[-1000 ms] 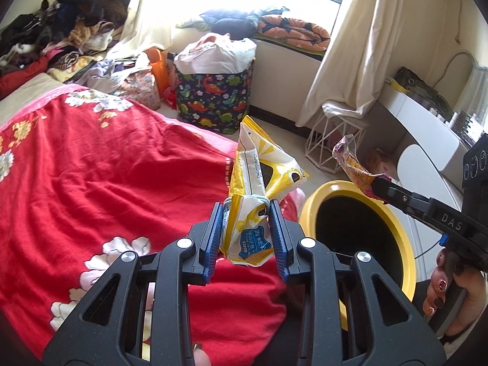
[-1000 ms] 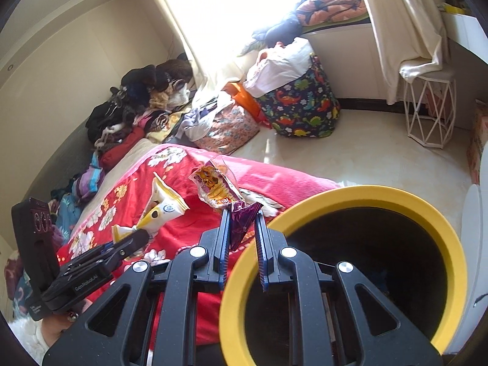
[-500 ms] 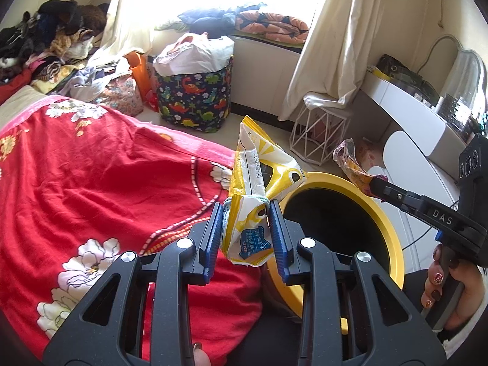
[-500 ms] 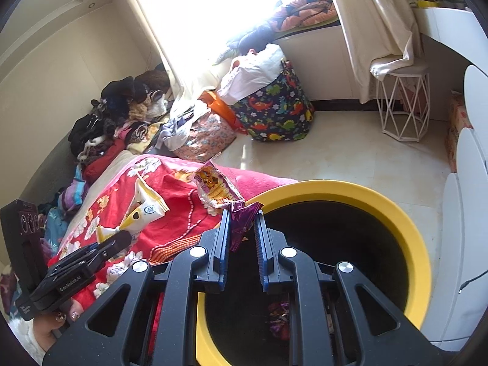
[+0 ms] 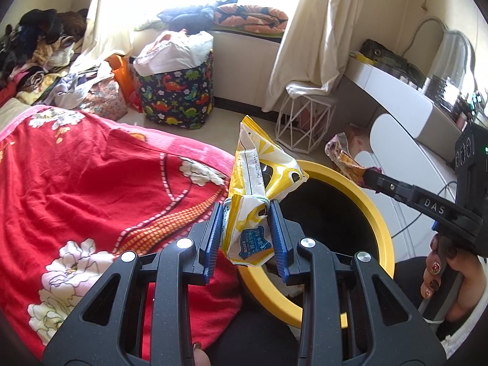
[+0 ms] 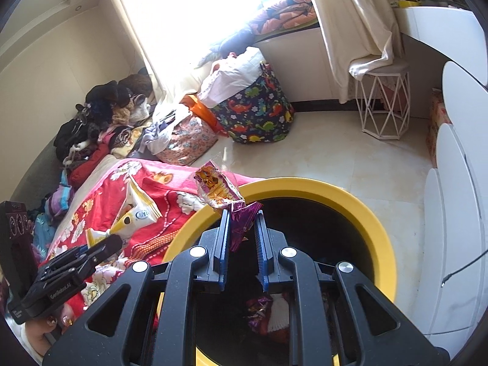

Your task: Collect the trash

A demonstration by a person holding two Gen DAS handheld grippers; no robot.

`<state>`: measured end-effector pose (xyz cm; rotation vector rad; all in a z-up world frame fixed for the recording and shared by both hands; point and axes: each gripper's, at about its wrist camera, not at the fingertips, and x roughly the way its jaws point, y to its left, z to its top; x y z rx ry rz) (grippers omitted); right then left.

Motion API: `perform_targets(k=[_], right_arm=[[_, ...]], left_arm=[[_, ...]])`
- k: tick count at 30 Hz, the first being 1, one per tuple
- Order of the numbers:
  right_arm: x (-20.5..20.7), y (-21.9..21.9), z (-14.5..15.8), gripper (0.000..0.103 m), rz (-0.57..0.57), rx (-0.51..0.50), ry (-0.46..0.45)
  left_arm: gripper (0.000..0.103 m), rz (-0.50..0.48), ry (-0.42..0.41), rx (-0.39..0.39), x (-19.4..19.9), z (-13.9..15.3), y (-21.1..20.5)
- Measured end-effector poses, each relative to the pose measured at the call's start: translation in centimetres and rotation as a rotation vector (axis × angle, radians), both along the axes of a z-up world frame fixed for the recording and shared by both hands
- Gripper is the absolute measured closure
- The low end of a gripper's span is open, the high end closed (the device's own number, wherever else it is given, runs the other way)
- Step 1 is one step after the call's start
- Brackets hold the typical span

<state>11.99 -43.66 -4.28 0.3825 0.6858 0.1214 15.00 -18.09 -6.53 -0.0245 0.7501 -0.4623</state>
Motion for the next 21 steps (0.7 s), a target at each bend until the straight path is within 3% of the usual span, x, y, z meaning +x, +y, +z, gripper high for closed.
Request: perform_targets(k=[13,17,21], right_arm=[[-1.3,-1.9,-0.1,0.084,-0.07,0.016,0.01],[-1.4,-2.3,-0.2,0.056,-0.091,0.029,0.025],[-1.8,-2.5,-0.3,0.048,-0.11,0.034,0.033]], left_arm=[[0.079,-0.107,0.024,0.059,-0.8,-1.6,-4.2],[0.078,-0.135,0.046,0.087,-0.8,-2.6,-5.5],[0.056,-0.157,0.059,0.081,-0.8,-2.9,-6.0]])
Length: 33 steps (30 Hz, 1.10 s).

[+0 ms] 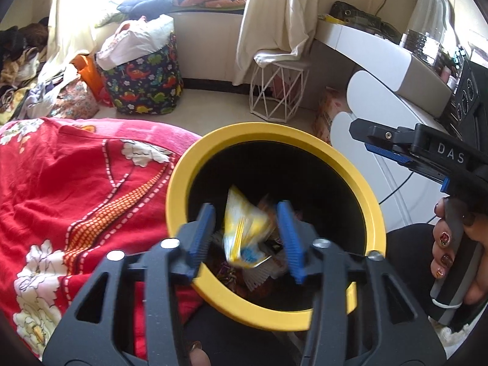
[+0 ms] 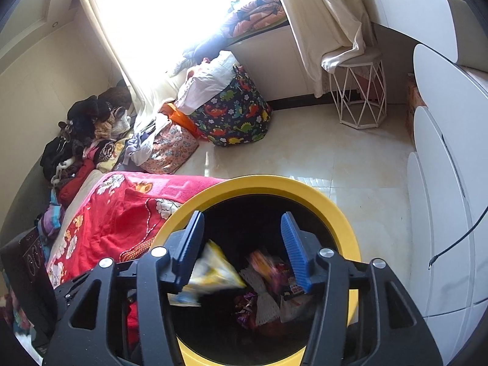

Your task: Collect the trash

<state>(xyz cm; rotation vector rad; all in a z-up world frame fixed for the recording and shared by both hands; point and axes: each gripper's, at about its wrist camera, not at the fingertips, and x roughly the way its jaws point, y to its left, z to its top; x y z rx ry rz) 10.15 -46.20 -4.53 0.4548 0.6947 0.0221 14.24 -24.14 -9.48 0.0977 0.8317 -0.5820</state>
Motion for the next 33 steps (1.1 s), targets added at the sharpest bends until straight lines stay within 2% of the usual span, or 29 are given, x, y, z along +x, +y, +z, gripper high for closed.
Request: perform_targets(k=[2,4,7,9,14,21,26,33], right_arm=[[-0.4,-0.2,0.0,0.043,-0.008,-0.002,-0.003],[-0.8,-0.3,0.1,0.039,-0.01,-0.002,-0.005],[-1.3,-0.1,0.3,0.033,-0.007,-0.006,-0.015],[-1.7,0.3,0.6,0.029,-0.003,-0.016,-0.026],[-2.8,1.6,1.9,0.016,0.014,-0.026,-0.069],[-4.5,5.1,3.7,0.007,0.059,-0.113,-0.146],[-6.3,8.1,4.0,0.007,0.079,-0.193,-0.221],[-9.1,11.1,4.3,0.007,0.069,-0.268,-0.365]], left_arm=[[0.044,0.001,-0.007,-0.003,-0.3,0.0,0.0],[0.029,0.013,-0.011,-0.004,-0.3,0.2,0.2],[0.016,0.038,-0.019,-0.015,-0.5,0.5,0.9],[0.011,0.055,-0.033,-0.012,-0.7,0.9,1.4],[0.011,0.118,-0.071,-0.002,-1.0,2.1,3.1],[0.011,0.232,-0.127,-0.016,-2.1,4.0,7.0],[0.011,0.299,-0.181,-0.02,-3.6,5.4,10.0],[0.011,0.341,-0.248,-0.028,-6.6,6.0,13.0]])
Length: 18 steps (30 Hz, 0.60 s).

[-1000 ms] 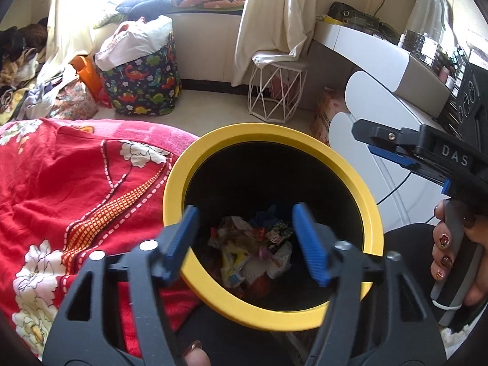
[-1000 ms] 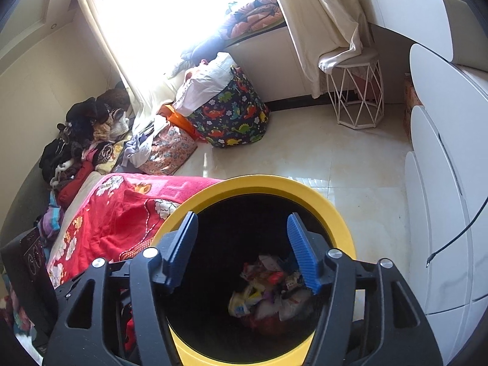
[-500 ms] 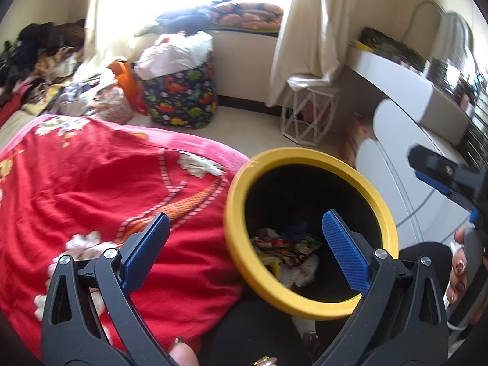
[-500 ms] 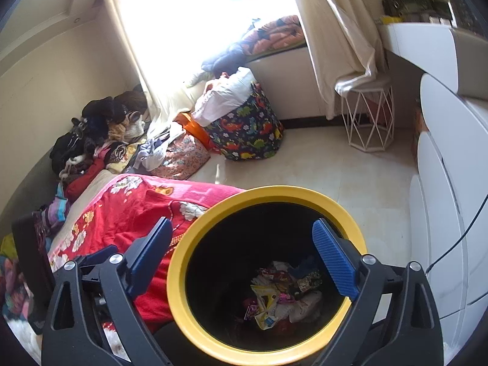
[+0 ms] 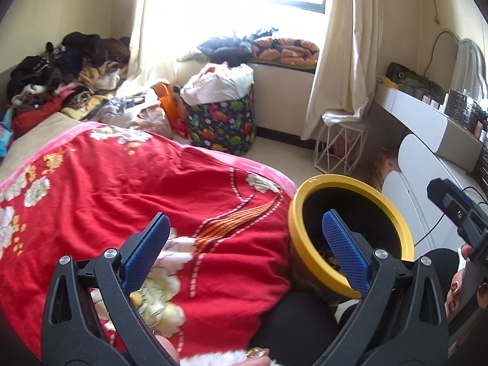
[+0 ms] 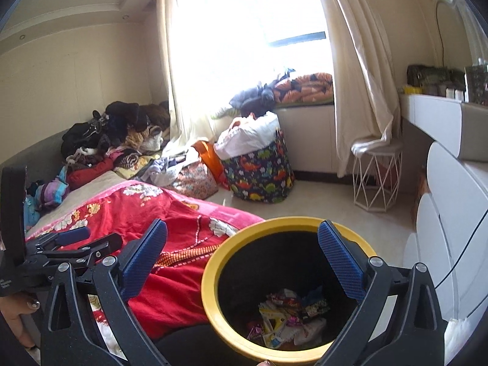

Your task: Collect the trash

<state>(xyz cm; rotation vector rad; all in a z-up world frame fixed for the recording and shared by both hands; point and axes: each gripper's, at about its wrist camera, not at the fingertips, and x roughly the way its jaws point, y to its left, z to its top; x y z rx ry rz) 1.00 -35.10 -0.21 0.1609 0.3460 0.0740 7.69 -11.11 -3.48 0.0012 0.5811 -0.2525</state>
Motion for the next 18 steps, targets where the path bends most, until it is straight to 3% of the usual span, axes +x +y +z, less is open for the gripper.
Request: perform_targets(k=[10,18], right_arm=[[-2.8,1.6,-0.3,0.006,-0.042,-0.074,-0.119],[-2.8,1.4,-0.7,0.006,-0.078,-0.084,-0.109]], left_arm=[[0.011,0.018,-0.063,-0.037,-3.0,0.1,1.8],[0.011,0.023,-0.079,-0.048,-3.2,0.4,1.4]])
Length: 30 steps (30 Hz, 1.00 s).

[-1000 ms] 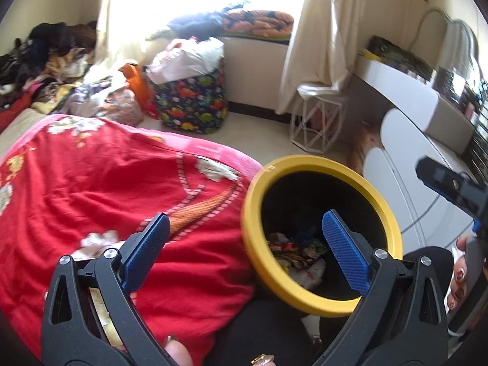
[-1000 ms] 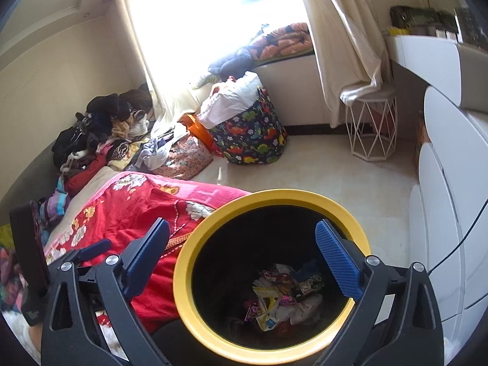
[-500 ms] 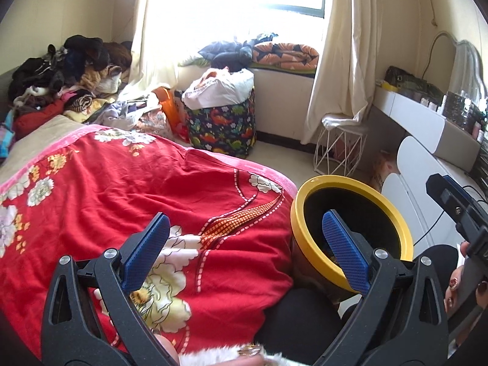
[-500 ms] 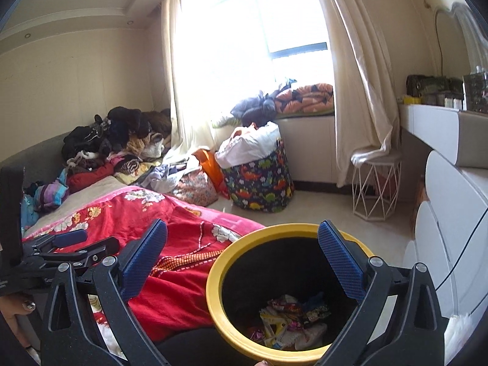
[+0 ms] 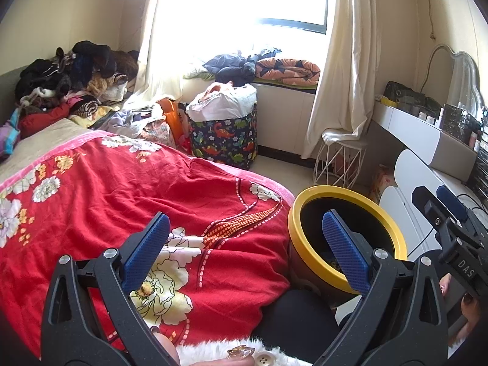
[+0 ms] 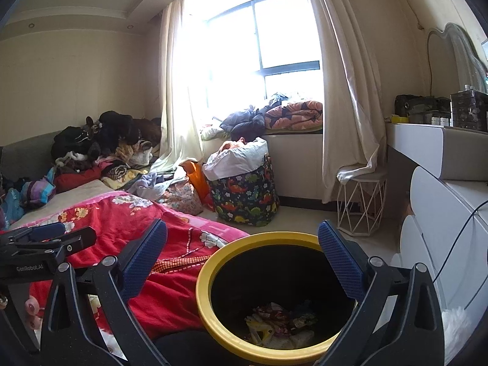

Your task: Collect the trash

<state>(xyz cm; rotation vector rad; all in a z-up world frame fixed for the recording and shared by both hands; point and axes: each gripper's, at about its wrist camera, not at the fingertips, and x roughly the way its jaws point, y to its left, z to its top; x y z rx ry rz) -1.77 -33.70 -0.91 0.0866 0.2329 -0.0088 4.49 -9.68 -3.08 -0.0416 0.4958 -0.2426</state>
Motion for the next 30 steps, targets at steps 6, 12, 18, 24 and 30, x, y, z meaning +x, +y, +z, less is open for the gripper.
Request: perform_targets(k=[6,12,18,24,30], right_arm=[[0.01,0.04,-0.14,0.006,0.001,-0.002,0.003],[-0.01,0.16,-0.16,0.006,-0.001,-0.002,-0.003],[0.0,0.29,-0.13,0.006,-0.002,-0.002,-0.004],[0.13,0.25,-0.15,0.006,-0.003,-0.003,-0.005],[0.11,0.02,-0.28,0.006,-0.004,-0.003,-0.004]], left_arm=[[0.011,0.014,0.005,0.0,0.13,0.01,0.06],[0.011,0.016,0.003,-0.001,0.07,0.04,0.08],[0.011,0.018,0.003,0.001,0.09,0.1,0.07],[0.011,0.018,0.0,0.002,0.06,0.14,0.06],[0.011,0.02,-0.004,0.0,0.07,0.36,0.2]])
